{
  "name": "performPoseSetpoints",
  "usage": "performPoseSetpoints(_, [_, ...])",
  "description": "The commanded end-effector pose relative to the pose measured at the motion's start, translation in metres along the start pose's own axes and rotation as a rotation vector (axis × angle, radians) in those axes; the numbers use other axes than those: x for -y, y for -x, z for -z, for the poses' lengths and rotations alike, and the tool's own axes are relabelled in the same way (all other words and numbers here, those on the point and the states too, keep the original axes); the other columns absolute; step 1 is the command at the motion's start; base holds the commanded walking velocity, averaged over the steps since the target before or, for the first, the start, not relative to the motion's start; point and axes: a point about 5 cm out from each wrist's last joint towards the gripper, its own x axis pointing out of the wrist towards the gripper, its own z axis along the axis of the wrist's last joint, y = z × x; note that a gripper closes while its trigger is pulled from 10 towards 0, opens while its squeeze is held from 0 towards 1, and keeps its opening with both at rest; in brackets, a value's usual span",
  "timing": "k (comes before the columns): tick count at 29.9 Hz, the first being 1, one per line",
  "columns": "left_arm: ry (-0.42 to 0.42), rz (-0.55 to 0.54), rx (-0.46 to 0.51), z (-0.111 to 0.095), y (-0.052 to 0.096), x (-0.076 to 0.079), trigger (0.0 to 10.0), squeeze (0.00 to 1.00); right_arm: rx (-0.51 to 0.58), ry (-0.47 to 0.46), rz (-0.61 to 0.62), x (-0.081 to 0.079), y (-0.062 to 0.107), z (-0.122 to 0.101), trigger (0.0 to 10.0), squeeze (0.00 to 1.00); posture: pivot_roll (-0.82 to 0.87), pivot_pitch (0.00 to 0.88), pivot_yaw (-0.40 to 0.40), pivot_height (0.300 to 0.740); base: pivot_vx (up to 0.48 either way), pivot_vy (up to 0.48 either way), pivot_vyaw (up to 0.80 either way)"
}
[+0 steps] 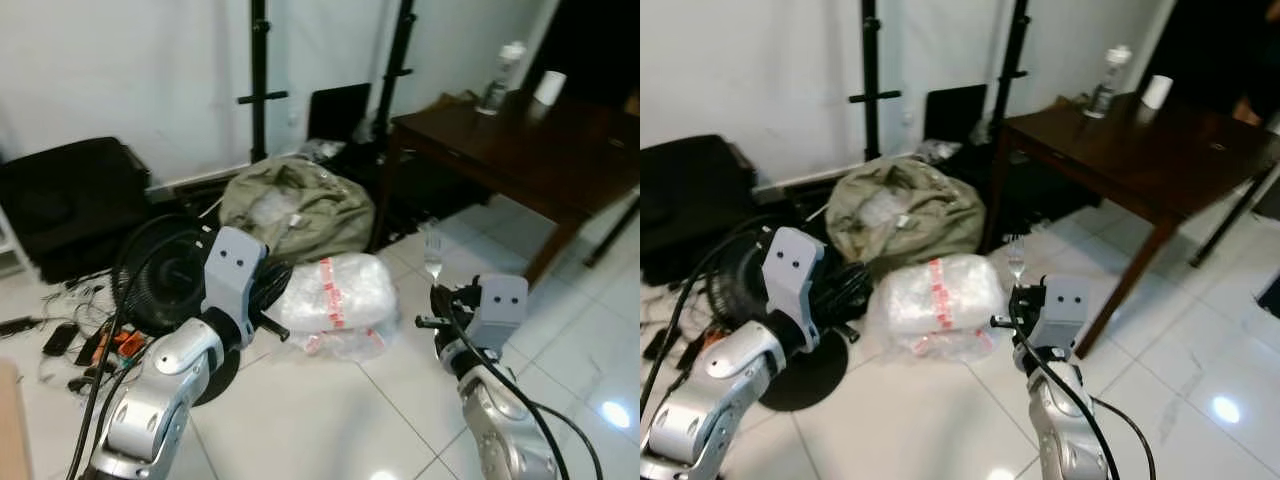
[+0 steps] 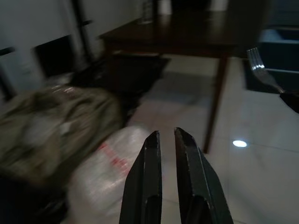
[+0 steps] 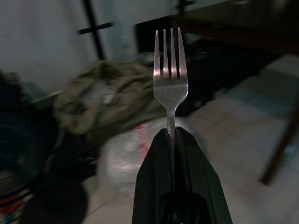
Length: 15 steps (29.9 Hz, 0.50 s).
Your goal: Setting the table
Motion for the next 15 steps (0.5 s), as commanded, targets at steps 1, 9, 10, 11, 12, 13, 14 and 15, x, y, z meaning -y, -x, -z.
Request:
performPoseSetpoints(1, [-0.001,0.002,-0.013,0.0028,0.0005,0.0015,10.0,0.00,0.005,-0.002,0.013,0.0043,0.0010,-0.0004,10.0,0.00,0.11,0.044,0.010,0.740,0.000,0.000,-0.74])
performPoseSetpoints(9, [-0.001,-0.015,-0.013,0.0034,0.0015,-0.0013,10.0,0.00,0.005,-0.005,0.001,0.0022,-0.0007,-0.0008,10.0,0.00,0.11,0.040,0.002,0.740,0.000,0.000,-0.74])
performPoseSetpoints(10, [-0.001,-0.019,-0.014,0.0038,0.0022,-0.0021,10.0,0.00,0.006,-0.004,0.000,0.0019,-0.0011,-0.0010,10.0,0.00,0.11,0.040,0.002,0.740,0.000,0.000,-0.74])
performPoseSetpoints(11, [-0.002,-0.022,-0.015,0.0040,0.0026,-0.0026,10.0,0.00,0.006,-0.005,-0.001,0.0017,-0.0014,-0.0012,10.0,0.00,0.11,0.040,0.002,0.740,0.000,0.000,-0.74])
performPoseSetpoints(12, [-0.002,-0.025,-0.016,0.0044,0.0034,-0.0031,10.0,0.00,0.007,-0.004,-0.003,0.0013,-0.0018,-0.0015,10.0,0.00,0.11,0.040,0.002,0.740,0.000,0.000,-0.74])
performPoseSetpoints(13, [-0.001,-0.026,-0.016,0.0045,0.0035,-0.0031,10.0,0.00,0.007,-0.004,-0.004,0.0014,-0.0018,-0.0015,10.0,0.00,0.11,0.040,0.002,0.740,0.000,0.000,-0.74])
performPoseSetpoints(14, [-0.001,-0.026,-0.016,0.0045,0.0035,-0.0031,10.0,0.00,0.007,-0.003,-0.004,0.0014,-0.0018,-0.0015,10.0,0.00,0.11,0.040,0.002,0.740,0.000,0.000,-0.74])
performPoseSetpoints(15, [-0.001,-0.026,-0.016,0.0045,0.0035,-0.0030,10.0,0.00,0.007,-0.003,-0.004,0.0014,-0.0018,-0.0015,10.0,0.00,0.11,0.040,0.002,0.740,0.000,0.000,-0.74])
